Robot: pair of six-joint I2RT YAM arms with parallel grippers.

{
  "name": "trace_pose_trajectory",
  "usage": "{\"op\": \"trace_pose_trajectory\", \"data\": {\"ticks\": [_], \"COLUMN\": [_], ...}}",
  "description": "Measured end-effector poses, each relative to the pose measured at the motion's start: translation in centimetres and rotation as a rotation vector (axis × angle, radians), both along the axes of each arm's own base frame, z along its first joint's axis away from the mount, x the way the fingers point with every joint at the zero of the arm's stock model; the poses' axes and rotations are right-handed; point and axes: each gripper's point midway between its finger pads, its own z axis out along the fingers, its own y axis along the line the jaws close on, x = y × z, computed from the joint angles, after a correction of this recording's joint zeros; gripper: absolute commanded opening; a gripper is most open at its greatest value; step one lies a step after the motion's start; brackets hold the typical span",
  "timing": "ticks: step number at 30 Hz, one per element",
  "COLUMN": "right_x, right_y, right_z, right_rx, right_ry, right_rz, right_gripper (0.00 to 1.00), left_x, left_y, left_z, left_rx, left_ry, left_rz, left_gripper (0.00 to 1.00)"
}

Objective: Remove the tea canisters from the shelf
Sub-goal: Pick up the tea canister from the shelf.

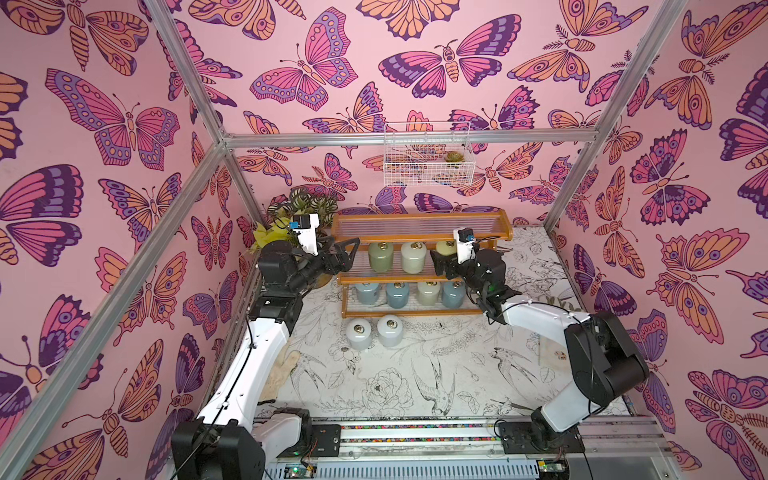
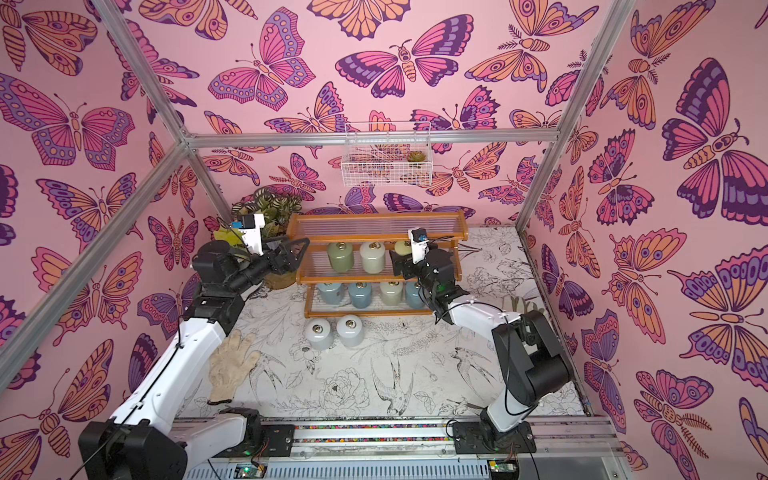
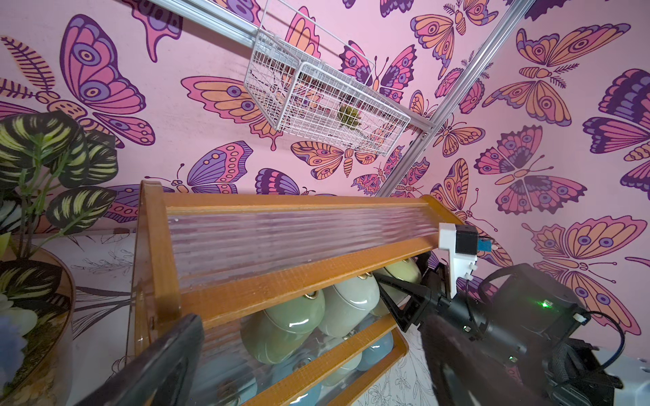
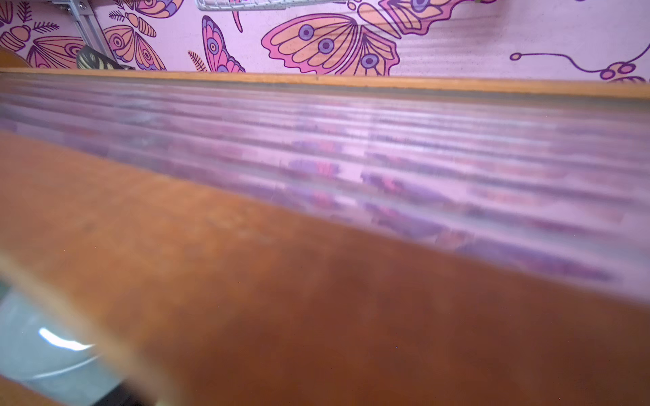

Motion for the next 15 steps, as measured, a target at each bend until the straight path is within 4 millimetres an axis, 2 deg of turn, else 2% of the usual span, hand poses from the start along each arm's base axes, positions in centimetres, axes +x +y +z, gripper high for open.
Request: {"op": "trace_pose_trajectory", "data": {"ticks": [12, 15], "right_x": [0.04, -0.03], "right_y": [-0.07, 0.0], "right_z": [-0.01, 0.0], "right_rx": [-0.013, -0.018], "right_ry": [-0.009, -0.016], "right_rz": [0.001, 0.008], "right_gripper": [0.67, 0.63], "left_x": [0.0, 0.0], "left_y": [0.0, 0.01], "left_z": [-0.01, -0.01], "left_rx": [0.002, 0.003], "left_ry": [-0.001, -0.002], "left_rz": [0.0, 0.0], "left_gripper": [1.0, 1.0]}}
